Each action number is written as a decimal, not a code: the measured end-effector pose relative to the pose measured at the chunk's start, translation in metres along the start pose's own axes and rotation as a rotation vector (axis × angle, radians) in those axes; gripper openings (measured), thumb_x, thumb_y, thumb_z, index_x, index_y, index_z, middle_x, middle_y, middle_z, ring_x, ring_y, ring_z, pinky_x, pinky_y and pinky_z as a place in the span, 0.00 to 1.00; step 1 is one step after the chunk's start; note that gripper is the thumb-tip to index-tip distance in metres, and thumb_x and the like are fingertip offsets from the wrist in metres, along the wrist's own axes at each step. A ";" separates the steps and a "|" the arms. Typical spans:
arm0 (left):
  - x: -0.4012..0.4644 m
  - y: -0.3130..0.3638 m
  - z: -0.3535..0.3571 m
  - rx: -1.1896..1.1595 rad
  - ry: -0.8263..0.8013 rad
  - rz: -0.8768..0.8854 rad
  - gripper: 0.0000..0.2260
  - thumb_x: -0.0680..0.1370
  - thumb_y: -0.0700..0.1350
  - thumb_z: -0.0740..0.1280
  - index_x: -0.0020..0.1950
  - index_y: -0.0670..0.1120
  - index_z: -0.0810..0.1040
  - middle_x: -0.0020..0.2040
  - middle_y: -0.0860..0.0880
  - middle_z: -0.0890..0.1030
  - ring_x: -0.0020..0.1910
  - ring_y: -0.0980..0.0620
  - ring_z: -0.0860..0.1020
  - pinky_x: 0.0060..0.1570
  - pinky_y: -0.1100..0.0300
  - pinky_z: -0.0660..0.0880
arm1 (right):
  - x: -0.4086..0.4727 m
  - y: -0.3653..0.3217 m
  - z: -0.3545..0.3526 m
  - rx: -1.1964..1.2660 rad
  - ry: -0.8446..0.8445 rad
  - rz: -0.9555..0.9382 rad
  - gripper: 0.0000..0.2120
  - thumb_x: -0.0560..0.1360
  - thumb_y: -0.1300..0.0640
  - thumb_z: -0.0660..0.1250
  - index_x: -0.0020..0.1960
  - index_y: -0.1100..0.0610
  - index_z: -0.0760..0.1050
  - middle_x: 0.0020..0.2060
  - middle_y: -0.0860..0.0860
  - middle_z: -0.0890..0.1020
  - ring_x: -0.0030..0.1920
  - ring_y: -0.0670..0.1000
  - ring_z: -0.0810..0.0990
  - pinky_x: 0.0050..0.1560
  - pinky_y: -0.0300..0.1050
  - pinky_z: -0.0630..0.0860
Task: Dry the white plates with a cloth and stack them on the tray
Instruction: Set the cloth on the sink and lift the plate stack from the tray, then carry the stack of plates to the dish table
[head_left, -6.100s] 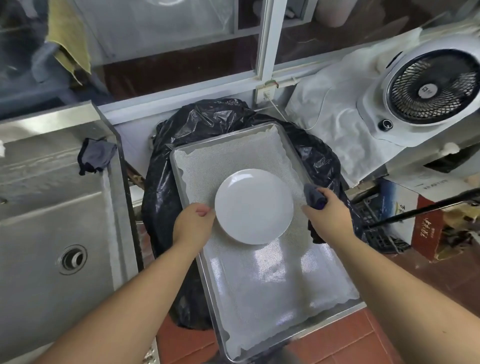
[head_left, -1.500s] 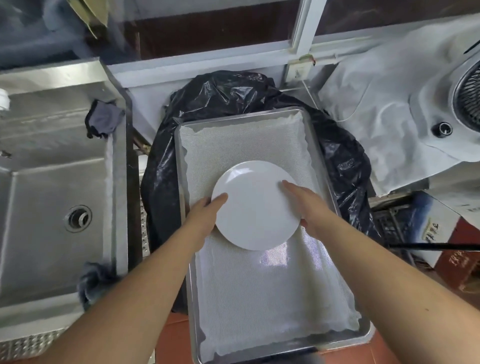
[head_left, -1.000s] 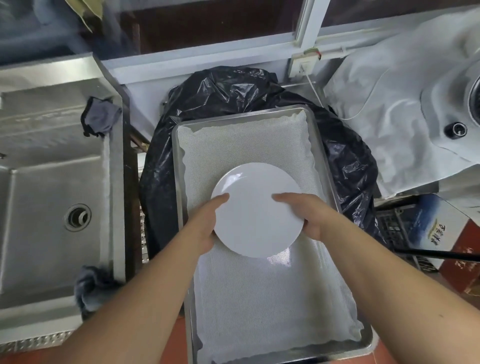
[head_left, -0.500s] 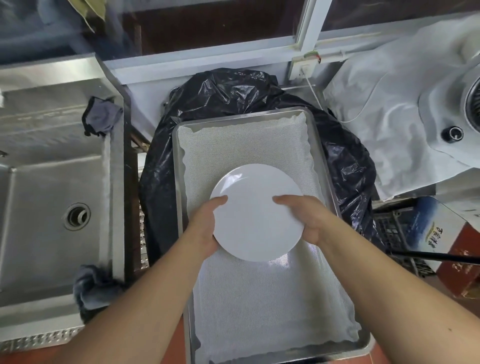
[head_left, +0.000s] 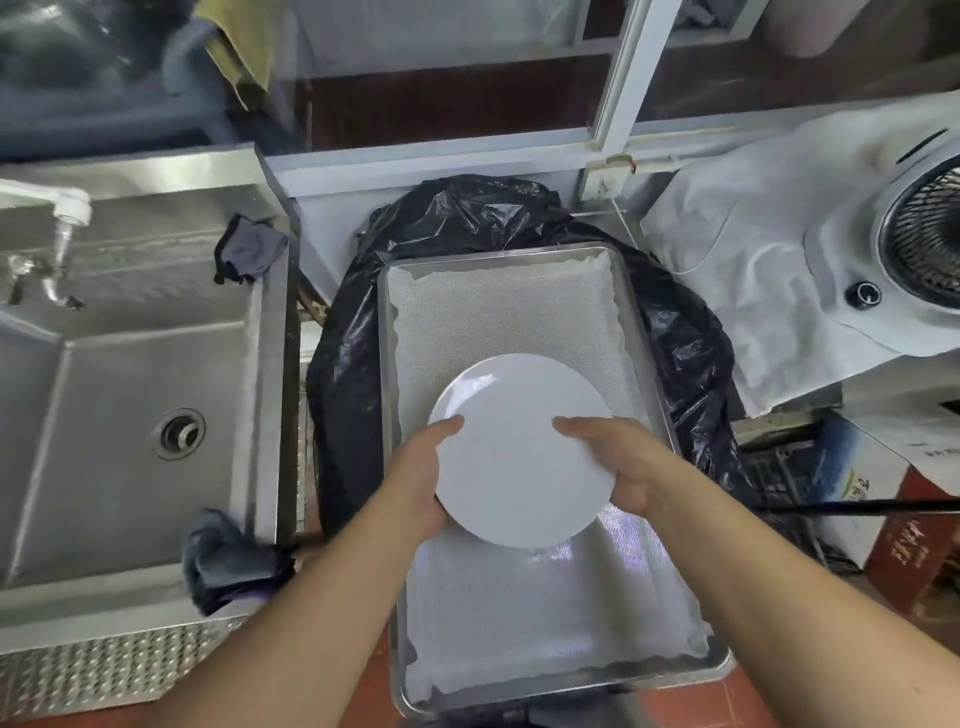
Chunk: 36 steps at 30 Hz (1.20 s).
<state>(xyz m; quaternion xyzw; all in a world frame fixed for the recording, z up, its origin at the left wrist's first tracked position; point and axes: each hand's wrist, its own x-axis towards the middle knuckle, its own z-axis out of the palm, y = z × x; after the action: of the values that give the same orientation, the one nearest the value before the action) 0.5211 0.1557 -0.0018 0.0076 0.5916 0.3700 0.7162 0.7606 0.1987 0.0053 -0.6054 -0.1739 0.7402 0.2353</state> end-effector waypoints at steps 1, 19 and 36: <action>-0.006 -0.002 -0.002 0.010 0.002 0.012 0.18 0.79 0.51 0.72 0.67 0.47 0.81 0.58 0.42 0.87 0.59 0.36 0.84 0.64 0.35 0.76 | -0.006 0.001 0.001 -0.008 0.003 -0.006 0.19 0.75 0.60 0.77 0.63 0.66 0.81 0.54 0.61 0.88 0.53 0.64 0.88 0.54 0.59 0.84; -0.145 -0.091 -0.013 -0.177 0.140 0.245 0.15 0.80 0.46 0.71 0.65 0.42 0.83 0.59 0.39 0.86 0.60 0.35 0.83 0.66 0.35 0.76 | -0.102 0.011 0.012 -0.294 -0.223 -0.015 0.23 0.74 0.60 0.78 0.66 0.64 0.80 0.56 0.61 0.87 0.57 0.64 0.87 0.63 0.63 0.80; -0.320 -0.240 -0.155 -0.733 0.495 0.545 0.16 0.78 0.44 0.71 0.65 0.43 0.82 0.59 0.39 0.86 0.61 0.34 0.82 0.68 0.33 0.73 | -0.202 0.144 0.191 -0.877 -0.639 -0.003 0.19 0.73 0.59 0.80 0.61 0.62 0.81 0.50 0.61 0.89 0.46 0.64 0.89 0.41 0.59 0.85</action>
<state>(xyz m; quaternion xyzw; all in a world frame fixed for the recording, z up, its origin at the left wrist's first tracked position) 0.5054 -0.2573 0.1136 -0.1779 0.5513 0.7167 0.3883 0.5851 -0.0283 0.1313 -0.3914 -0.5304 0.7449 -0.1030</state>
